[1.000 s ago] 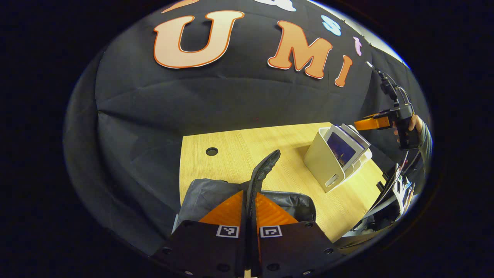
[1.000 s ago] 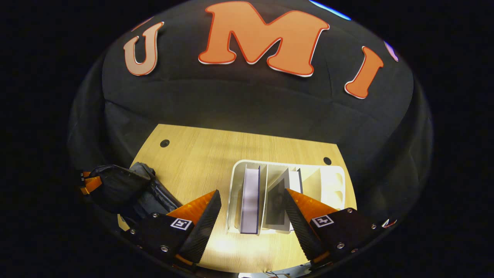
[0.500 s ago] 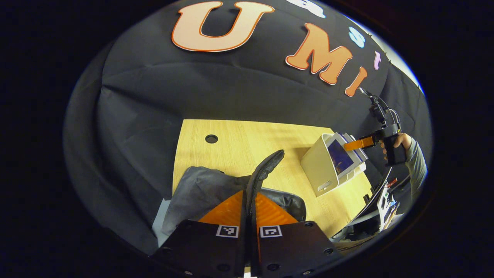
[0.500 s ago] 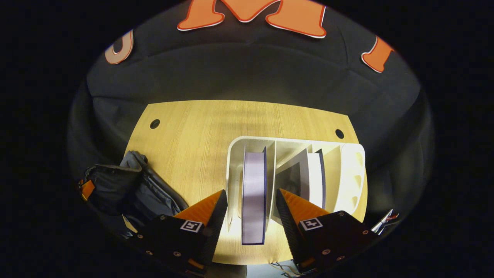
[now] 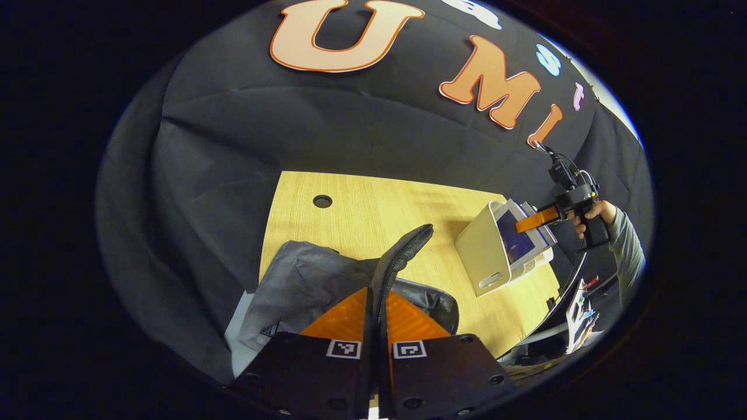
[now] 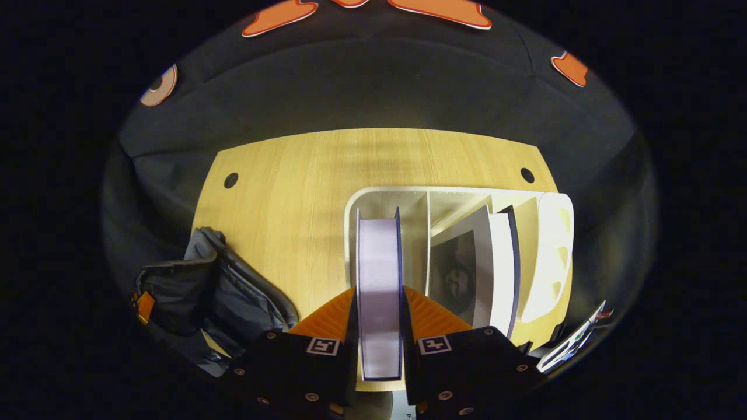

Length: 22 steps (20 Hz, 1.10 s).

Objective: Open the schoolbag, grab two books from the bookshelf and put them into the schoolbag.

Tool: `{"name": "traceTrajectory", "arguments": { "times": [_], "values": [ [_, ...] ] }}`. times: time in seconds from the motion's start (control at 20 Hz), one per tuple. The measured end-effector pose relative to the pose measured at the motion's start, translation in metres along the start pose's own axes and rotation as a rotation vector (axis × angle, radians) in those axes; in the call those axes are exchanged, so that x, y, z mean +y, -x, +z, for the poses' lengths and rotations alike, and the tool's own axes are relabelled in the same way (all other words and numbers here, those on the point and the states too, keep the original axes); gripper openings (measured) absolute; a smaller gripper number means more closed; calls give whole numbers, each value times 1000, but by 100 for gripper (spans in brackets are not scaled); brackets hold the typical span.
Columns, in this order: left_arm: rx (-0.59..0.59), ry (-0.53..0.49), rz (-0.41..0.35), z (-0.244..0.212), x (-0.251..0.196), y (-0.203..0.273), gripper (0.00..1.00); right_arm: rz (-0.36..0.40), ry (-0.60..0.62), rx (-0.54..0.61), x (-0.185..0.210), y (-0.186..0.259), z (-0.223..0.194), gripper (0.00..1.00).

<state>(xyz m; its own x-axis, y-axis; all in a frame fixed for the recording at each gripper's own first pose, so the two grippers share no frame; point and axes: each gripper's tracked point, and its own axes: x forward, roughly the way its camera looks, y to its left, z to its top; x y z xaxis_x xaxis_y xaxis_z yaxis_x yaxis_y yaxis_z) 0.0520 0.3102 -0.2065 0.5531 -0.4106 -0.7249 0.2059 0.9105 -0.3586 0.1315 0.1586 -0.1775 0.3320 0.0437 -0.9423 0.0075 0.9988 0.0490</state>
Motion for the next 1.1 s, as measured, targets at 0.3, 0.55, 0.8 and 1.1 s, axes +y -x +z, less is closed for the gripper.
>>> {"name": "traceTrajectory", "arguments": {
  "times": [0.3,0.55,0.8,1.1],
  "values": [
    [3,-7,10,0,-7,-1,6,101,-98,-99,-19,65,6,33],
    [24,-19,19,-5,-7,2,6,146,-173,-176,-46,106,2,33],
    [34,-34,23,-4,-15,2,6,185,-197,-245,-57,133,-7,33],
    [44,-40,41,-11,-20,0,6,247,-241,-330,-48,148,-39,33]
  ]
}}
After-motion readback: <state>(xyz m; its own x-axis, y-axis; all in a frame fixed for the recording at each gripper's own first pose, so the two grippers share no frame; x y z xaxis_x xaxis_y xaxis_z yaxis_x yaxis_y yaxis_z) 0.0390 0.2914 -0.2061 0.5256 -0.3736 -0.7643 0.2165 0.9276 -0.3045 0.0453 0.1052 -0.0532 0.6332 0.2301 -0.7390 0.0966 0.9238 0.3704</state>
